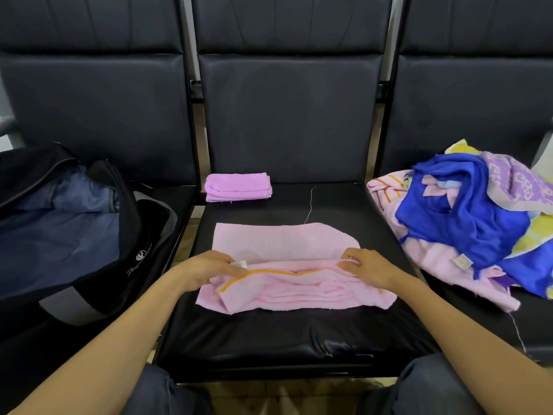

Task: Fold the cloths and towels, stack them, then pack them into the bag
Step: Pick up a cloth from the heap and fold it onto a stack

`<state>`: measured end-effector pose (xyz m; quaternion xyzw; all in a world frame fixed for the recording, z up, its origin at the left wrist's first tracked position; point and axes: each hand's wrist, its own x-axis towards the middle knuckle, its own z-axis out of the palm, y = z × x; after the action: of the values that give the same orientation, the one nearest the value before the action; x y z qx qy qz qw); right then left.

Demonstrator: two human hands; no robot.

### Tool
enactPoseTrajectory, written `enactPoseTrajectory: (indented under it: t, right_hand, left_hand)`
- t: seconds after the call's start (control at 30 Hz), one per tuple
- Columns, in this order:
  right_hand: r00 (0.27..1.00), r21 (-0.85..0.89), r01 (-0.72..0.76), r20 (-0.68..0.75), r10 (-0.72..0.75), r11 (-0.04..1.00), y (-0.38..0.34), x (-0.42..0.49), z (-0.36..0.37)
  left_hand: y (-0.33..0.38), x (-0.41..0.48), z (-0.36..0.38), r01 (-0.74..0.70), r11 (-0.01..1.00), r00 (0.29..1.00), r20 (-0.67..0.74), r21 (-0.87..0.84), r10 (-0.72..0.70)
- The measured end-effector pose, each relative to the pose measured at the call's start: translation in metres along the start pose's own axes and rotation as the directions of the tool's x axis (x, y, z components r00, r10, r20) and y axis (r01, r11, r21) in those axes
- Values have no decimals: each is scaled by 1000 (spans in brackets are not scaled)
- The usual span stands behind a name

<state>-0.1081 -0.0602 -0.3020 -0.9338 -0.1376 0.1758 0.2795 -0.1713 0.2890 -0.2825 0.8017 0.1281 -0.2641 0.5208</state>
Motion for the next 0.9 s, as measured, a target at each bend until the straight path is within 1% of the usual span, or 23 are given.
enactPoseTrajectory:
  t: [0.1, 0.13, 0.2, 0.27, 0.3, 0.37, 0.43, 0.53, 0.63, 0.7, 0.8, 0.83, 0.9]
  right_hand:
    - [997, -10, -8, 81, 9, 1000, 0, 3, -3]
    - [997, 2, -10, 79, 9, 1000, -1, 5, -6]
    - [999, 66, -23, 43, 21, 998, -5, 12, -15]
    - [999, 165, -40, -7, 42, 986, -12, 21, -26]
    - [999, 191, -42, -27, 48, 981, -15, 27, -31]
    - [998, 186, -43, -47, 52, 982, -20, 41, -40]
    - [996, 153, -58, -58, 67, 987, -23, 57, -43]
    - [990, 131, -105, -82, 116, 986, -21, 81, -39]
    - [983, 92, -147, -98, 156, 985, -16, 100, -30]
    - [980, 47, -154, -123, 159, 987, -12, 109, -22]
    - [976, -14, -85, -201, 81, 996, -3, 115, -13]
    - [981, -10, -34, -191, 31, 999, -1, 116, -12]
    - [992, 0, 66, -106, -65, 998, -1, 116, -13]
  left_hand:
    - [2, 6, -14, 58, 993, 996, -62, -107, -65]
    - [3, 8, -19, 56, 991, 994, -84, -126, -67]
    - [4, 14, -28, 20, 995, 988, -151, -96, -34]
    - [9, 21, -35, -51, 998, 963, -268, -31, 41]
    - [14, 24, -38, -104, 995, 937, -335, 0, 98]
    - [24, 33, -43, -205, 977, 867, -452, 63, 211]
    - [32, 43, -43, -231, 959, 810, -514, 163, 283]
    - [37, 68, -39, -183, 947, 767, -564, 265, 306]
    - [32, 88, -37, -155, 949, 765, -575, 273, 290]
    - [25, 99, -37, -116, 944, 771, -571, 310, 282]
    - [16, 108, -34, -57, 924, 742, -603, 378, 293]
    - [15, 110, -34, -48, 918, 734, -610, 393, 299]
    - [15, 110, -35, -28, 922, 749, -602, 387, 275]
